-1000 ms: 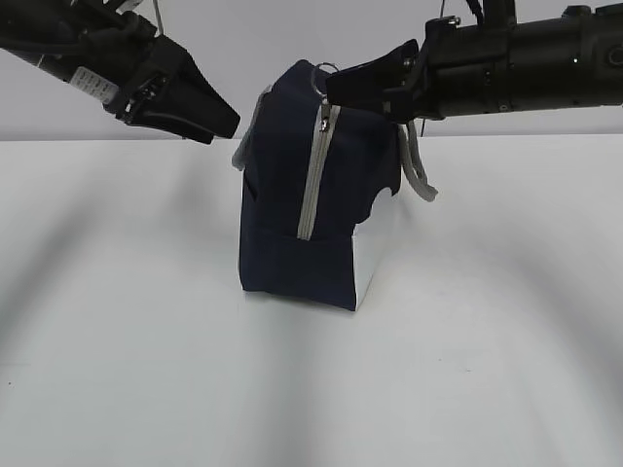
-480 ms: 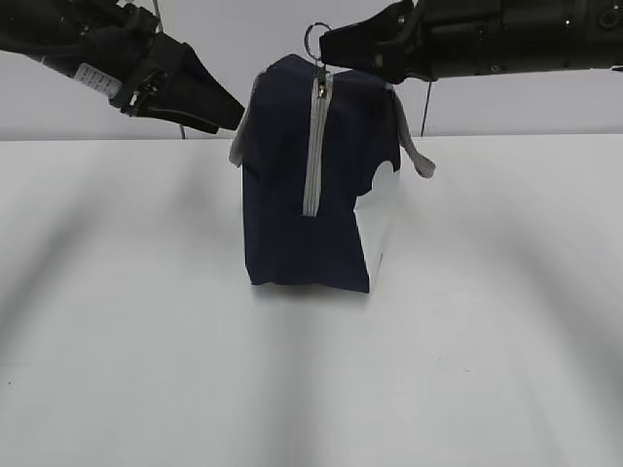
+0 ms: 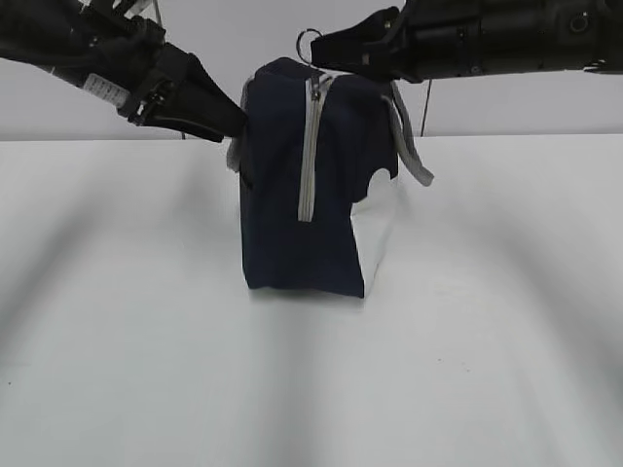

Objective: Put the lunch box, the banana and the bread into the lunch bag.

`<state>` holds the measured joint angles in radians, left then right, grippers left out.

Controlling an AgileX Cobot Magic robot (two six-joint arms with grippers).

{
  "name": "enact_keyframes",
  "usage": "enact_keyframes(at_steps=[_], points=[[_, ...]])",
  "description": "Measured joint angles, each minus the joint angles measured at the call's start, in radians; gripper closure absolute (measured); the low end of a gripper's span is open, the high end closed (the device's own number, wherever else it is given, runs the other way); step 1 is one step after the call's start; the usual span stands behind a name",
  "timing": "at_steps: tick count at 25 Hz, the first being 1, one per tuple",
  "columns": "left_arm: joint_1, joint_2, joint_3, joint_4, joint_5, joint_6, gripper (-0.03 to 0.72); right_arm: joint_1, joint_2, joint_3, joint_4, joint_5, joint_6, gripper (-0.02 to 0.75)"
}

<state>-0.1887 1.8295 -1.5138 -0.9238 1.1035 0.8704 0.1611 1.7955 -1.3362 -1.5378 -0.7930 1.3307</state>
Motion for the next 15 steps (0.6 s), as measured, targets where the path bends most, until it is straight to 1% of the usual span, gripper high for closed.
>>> enact_keyframes(at_steps=[7, 11, 15], points=[[0.000, 0.022, 0.000, -0.029, 0.000, 0.014, 0.327, 0.000, 0.000, -0.029, -0.027, -0.017, 0.039, 0.754], [0.000, 0.043, 0.000, -0.093, -0.008, 0.059, 0.328, 0.000, 0.000, -0.029, -0.036, -0.020, 0.047, 0.754], [0.000, 0.067, 0.000, -0.111, -0.029, 0.082, 0.328, 0.000, 0.000, -0.029, -0.040, -0.021, 0.051, 0.754]])
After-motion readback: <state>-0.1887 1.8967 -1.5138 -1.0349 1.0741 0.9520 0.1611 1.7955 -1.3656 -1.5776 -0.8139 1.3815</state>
